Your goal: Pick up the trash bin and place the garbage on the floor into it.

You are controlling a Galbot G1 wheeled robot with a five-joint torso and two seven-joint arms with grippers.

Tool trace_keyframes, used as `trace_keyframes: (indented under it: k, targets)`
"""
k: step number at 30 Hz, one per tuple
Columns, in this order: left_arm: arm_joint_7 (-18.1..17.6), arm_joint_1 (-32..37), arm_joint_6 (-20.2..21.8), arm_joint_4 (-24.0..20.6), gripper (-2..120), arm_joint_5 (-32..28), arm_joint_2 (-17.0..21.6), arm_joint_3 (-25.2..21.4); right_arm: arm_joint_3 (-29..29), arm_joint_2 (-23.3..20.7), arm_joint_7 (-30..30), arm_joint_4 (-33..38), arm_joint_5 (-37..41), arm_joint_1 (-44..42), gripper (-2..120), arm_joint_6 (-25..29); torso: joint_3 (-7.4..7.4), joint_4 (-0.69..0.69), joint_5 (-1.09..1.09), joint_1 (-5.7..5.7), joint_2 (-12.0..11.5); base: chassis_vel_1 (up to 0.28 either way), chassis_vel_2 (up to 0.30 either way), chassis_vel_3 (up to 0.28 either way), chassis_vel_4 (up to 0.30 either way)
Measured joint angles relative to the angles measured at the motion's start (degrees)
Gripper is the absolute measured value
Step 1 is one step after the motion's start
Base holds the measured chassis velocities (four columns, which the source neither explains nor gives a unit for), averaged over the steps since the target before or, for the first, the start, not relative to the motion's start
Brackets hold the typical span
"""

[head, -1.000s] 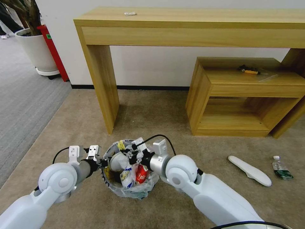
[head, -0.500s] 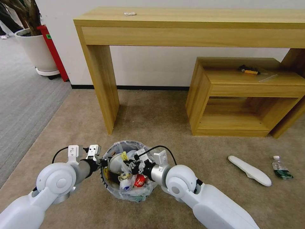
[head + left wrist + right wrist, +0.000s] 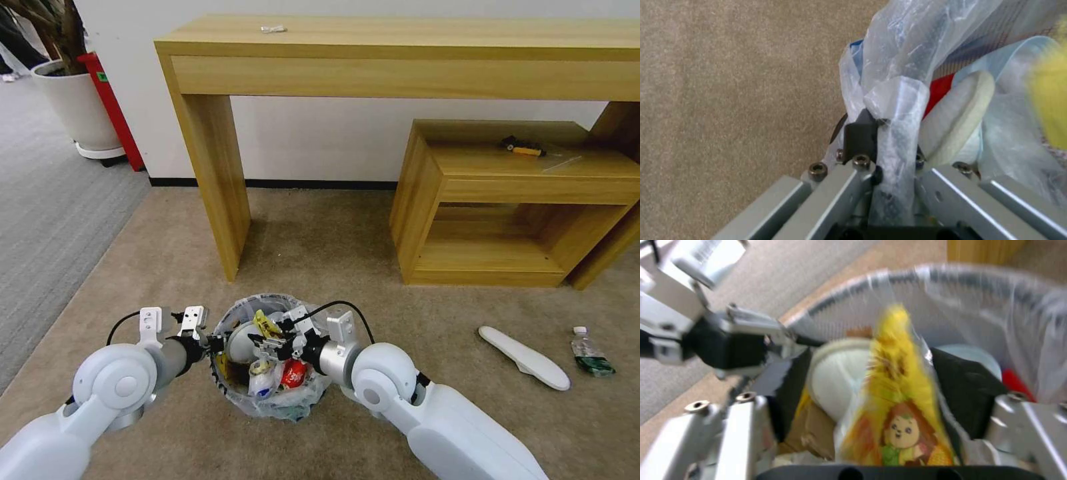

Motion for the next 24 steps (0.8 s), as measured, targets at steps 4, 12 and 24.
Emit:
trace_keyframes:
  k: [4,12,24]
  targets:
    - [0.1,0.2,0.0,0.1,0,0.0,0.1,0.0,1.1,-0.3,-2.3,1.1,-0.7,-0.2,89,1.4,0.00,0.00,0.00,0.00,0.0,0.000,0.000,0.000,0.000]
    - [0.2,0.6,0.0,0.6,0,-0.3,0.6,-0.7,3.6,-1.9,-3.7,4.5,-0.7,-0.8,100,4.2,0.00,0.00,0.00,0.00,0.0,0.000,0.000,0.000,0.000]
    - [2.1,4.6,0.0,0.6,0,2.9,0.2,-3.3,19.7,-8.8,-1.0,8.0,-6.3,-9.4,100,6.9,0.00,0.00,0.01,0.00,0.0,0.000,0.000,0.000,0.000]
